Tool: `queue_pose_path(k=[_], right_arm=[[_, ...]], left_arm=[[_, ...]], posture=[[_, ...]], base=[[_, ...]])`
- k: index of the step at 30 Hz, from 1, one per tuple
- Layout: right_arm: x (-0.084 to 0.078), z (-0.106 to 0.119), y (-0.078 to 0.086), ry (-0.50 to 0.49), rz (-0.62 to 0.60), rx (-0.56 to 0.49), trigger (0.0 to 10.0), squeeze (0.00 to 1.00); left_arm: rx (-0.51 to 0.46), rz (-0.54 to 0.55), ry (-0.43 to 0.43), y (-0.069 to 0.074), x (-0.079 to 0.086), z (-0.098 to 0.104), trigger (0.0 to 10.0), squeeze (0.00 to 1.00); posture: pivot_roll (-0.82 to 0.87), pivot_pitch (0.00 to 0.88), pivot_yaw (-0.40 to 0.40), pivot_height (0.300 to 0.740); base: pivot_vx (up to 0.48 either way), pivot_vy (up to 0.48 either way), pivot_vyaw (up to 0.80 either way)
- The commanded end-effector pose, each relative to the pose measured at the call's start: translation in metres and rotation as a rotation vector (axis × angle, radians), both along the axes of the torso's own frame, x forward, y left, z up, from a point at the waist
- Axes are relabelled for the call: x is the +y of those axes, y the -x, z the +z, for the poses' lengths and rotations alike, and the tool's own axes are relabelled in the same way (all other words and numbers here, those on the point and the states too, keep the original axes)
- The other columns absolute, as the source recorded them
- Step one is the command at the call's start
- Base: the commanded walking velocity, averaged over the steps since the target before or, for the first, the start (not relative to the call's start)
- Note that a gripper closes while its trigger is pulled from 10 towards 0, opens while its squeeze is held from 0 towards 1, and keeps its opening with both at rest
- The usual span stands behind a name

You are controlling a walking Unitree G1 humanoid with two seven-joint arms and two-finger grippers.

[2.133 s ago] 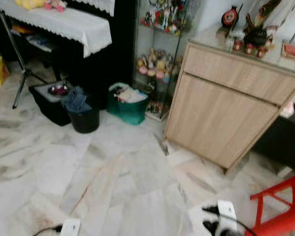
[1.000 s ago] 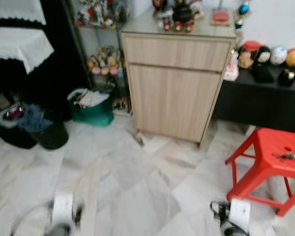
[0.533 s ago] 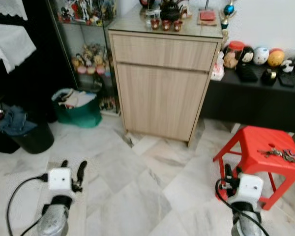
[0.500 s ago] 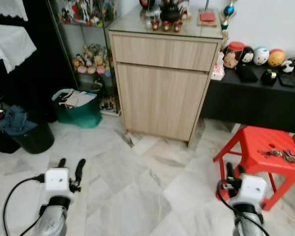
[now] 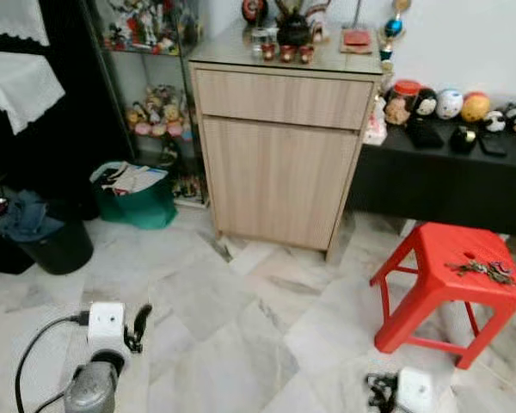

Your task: Hang keys on a hook

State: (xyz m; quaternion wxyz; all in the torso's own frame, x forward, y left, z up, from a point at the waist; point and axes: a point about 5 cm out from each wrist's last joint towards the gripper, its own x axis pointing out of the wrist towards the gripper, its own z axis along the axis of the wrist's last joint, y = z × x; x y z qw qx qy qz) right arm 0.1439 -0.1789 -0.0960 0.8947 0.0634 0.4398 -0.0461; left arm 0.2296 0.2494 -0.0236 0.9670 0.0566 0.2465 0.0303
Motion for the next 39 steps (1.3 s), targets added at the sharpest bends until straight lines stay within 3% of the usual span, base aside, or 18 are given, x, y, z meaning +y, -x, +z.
queue_pose_path(k=[1, 2, 4, 5, 9, 10, 16, 23, 28, 33, 39], right_arm=[[0.002, -0.001, 0.000, 0.001, 0.041, 0.024, 10.0, 0.00], [0.006, -0.001, 0.000, -0.049, 0.014, 0.024, 10.0, 0.00], [0.006, -0.002, -0.001, -0.067, -0.007, 0.022, 10.0, 0.00], [0.004, -0.002, -0.003, -0.086, -0.072, 0.021, 10.0, 0.00], [-0.013, 0.000, -0.003, -0.077, -0.122, 0.023, 10.0, 0.00], [-0.028, -0.001, 0.003, -0.052, -0.138, 0.053, 10.0, 0.00], [-0.055, 0.001, 0.014, -0.022, -0.202, 0.075, 10.0, 0.00], [-0.054, -0.003, 0.024, -0.026, -0.242, 0.109, 10.0, 0.00], [-0.047, -0.007, 0.031, -0.033, -0.199, 0.131, 10.0, 0.00], [-0.048, -0.008, 0.035, -0.049, -0.264, 0.128, 10.0, 0.00], [-0.045, -0.008, 0.033, -0.058, -0.240, 0.143, 10.0, 0.00]], left_arm=[[0.094, -0.014, -0.012, 0.009, -0.002, -0.012, 10.0, 0.00], [0.192, -0.013, -0.015, 0.023, -0.004, -0.025, 10.0, 0.00], [0.226, -0.007, -0.012, 0.028, -0.004, -0.029, 10.0, 0.00], [0.279, 0.003, -0.017, 0.038, -0.007, -0.038, 10.0, 0.00], [0.304, 0.055, 0.018, 0.048, -0.017, -0.047, 10.0, 0.00], [0.318, 0.049, 0.043, 0.053, -0.027, -0.052, 10.0, 0.00], [0.367, 0.002, 0.060, 0.068, -0.045, -0.062, 10.0, 0.00], [0.409, 0.016, 0.032, 0.077, -0.033, -0.065, 10.0, 0.00], [0.416, 0.103, 0.025, 0.075, -0.018, -0.062, 10.0, 0.00], [0.423, 0.087, 0.034, 0.071, -0.019, -0.061, 10.0, 0.00], [0.437, 0.111, 0.052, 0.073, -0.018, -0.062, 10.0, 0.00]], posture=[[0.04, 0.000, -0.024, 0.740], [0.01, 0.000, -0.021, 0.740], [0.01, 0.000, -0.021, 0.740], [-0.01, 0.000, -0.015, 0.740], [0.03, 0.000, -0.033, 0.740], [0.06, 0.000, -0.061, 0.740], [0.07, 0.000, -0.078, 0.740], [0.04, 0.000, -0.072, 0.740], [0.01, 0.000, -0.050, 0.740], [0.00, 0.000, -0.023, 0.740], [0.02, 0.000, -0.034, 0.740]], base=[[0.000, 0.000, 0.00], [0.000, 0.000, 0.00], [0.000, 0.000, 0.00], [0.000, 0.000, 0.00], [0.000, -0.336, 0.00], [0.000, -0.386, 0.00], [0.000, -0.387, 0.00], [0.000, -0.412, 0.00], [0.000, -0.300, 0.00], [0.000, 0.000, 0.00], [0.000, 0.000, 0.00]])
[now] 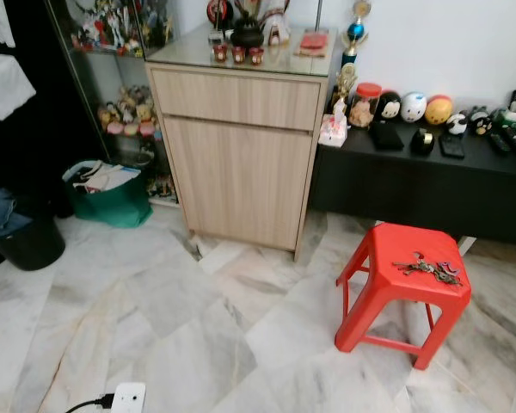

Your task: Hang keys on a hook

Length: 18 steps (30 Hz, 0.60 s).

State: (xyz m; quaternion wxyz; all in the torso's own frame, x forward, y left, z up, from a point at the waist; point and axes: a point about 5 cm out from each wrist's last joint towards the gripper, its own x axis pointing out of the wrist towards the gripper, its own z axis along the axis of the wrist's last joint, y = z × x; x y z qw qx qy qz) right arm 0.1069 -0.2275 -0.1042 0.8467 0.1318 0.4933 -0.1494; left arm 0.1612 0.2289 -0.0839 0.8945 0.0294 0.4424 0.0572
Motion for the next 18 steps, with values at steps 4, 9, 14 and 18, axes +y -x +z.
queue_pose_path(k=[4, 9, 14, 18], right_arm=[[0.013, -0.001, -0.006, -0.032, 0.073, 0.007, 10.0, 0.00], [0.011, 0.000, -0.010, -0.017, 0.051, 0.003, 10.0, 0.00], [0.010, 0.003, -0.018, -0.022, 0.041, -0.025, 10.0, 0.00], [0.011, 0.004, -0.020, -0.019, 0.041, -0.044, 10.0, 0.00]], left_arm=[[0.056, -0.013, 0.014, 0.011, -0.002, -0.006, 10.0, 0.00], [0.062, -0.005, 0.017, 0.012, 0.000, -0.006, 10.0, 0.00], [0.055, 0.010, 0.007, 0.011, 0.008, -0.003, 10.0, 0.00], [0.058, 0.000, -0.005, 0.013, 0.014, -0.003, 10.0, 0.00]], posture=[[0.02, 0.000, -0.036, 0.740], [0.02, 0.000, -0.038, 0.740], [0.02, 0.000, -0.030, 0.740], [0.02, 0.000, -0.028, 0.740]], base=[[0.247, 0.000, 0.00], [0.255, 0.000, 0.00], [0.270, 0.000, -0.80], [0.292, 0.000, 0.00]])
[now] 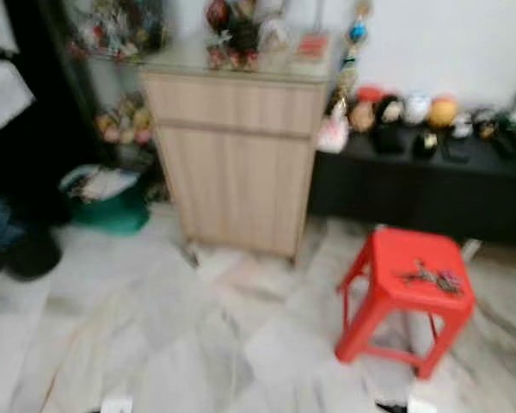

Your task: Hang keys on a hook

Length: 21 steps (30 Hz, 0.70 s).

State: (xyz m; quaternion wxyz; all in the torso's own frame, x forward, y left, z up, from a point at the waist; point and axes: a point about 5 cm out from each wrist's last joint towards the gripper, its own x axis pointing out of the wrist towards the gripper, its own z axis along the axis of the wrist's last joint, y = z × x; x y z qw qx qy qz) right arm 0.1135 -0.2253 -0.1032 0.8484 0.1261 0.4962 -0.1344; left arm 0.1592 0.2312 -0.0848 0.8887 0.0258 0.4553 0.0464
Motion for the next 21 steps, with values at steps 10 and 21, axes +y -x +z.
queue_pose_path(k=[10, 21], right_arm=[[0.008, 0.004, -0.018, -0.025, -0.008, -0.060, 10.0, 0.00], [0.008, 0.006, -0.023, -0.023, -0.005, -0.075, 10.0, 0.00]], left_arm=[[0.023, 0.023, -0.015, 0.015, 0.009, -0.003, 10.0, 0.00], [-0.004, 0.040, -0.010, 0.013, 0.020, 0.001, 10.0, 0.00]], posture=[[0.03, 0.000, -0.042, 0.740], [0.03, 0.000, -0.054, 0.740]], base=[[0.309, 0.000, 0.00], [0.312, 0.000, 0.00]])
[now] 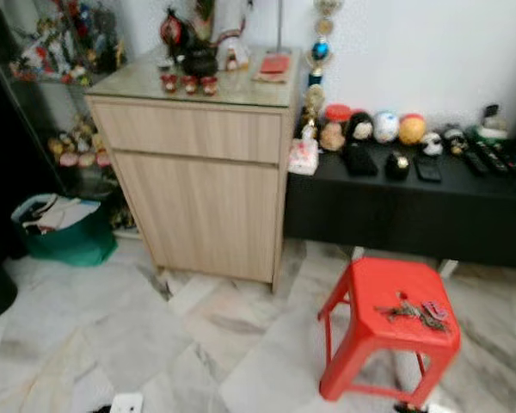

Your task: Hang keys on a hook

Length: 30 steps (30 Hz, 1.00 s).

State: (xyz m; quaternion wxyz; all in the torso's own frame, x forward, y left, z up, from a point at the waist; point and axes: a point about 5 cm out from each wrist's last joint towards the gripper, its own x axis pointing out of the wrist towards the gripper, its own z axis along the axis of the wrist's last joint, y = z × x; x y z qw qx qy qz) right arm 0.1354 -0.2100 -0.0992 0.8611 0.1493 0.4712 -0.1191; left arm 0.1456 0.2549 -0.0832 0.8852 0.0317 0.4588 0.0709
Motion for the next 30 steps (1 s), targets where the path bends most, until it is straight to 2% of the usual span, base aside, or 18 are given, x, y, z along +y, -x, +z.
queue_pose_path(k=[1, 6, 8, 14, 20, 22, 30], right_arm=[[-0.008, 0.002, -0.002, 0.020, -0.008, -0.014, 10.0, 0.00], [-0.008, 0.003, -0.003, 0.018, -0.016, -0.021, 10.0, 0.00], [-0.008, 0.003, -0.003, 0.018, -0.018, -0.020, 10.0, 0.00], [-0.008, 0.003, -0.004, 0.017, -0.022, -0.020, 10.0, 0.00], [-0.008, 0.003, -0.004, 0.017, -0.025, -0.023, 10.0, 0.00], [-0.008, 0.004, -0.005, 0.018, -0.017, -0.027, 10.0, 0.00], [-0.009, 0.004, -0.007, 0.019, -0.014, -0.033, 10.0, 0.00]], left_arm=[[-0.015, 0.002, 0.023, 0.000, -0.002, 0.000, 10.0, 0.00], [-0.018, 0.004, 0.025, 0.006, 0.001, -0.001, 10.0, 0.00], [-0.019, 0.000, 0.029, 0.006, -0.003, -0.002, 10.0, 0.00], [-0.029, -0.014, 0.041, -0.004, -0.018, -0.003, 10.0, 0.00], [-0.028, -0.019, 0.041, -0.007, -0.021, -0.003, 10.0, 0.00], [0.002, -0.012, 0.047, -0.001, -0.019, -0.005, 10.0, 0.00], [0.004, -0.006, 0.040, 0.009, -0.013, -0.006, 10.0, 0.00]], posture=[[0.03, 0.000, -0.055, 0.740], [0.03, 0.000, -0.056, 0.740], [0.03, 0.000, -0.057, 0.740], [0.03, 0.000, -0.058, 0.740], [0.03, 0.000, -0.059, 0.740], [0.03, 0.000, -0.060, 0.740], [0.03, 0.000, -0.064, 0.740]], base=[[0.311, 0.000, 0.00], [0.312, 0.000, 0.00], [0.311, 0.000, 0.00], [0.315, 0.000, 0.00], [0.315, 0.000, 0.00], [0.000, 0.000, 0.00], [0.000, 0.000, 0.00]])
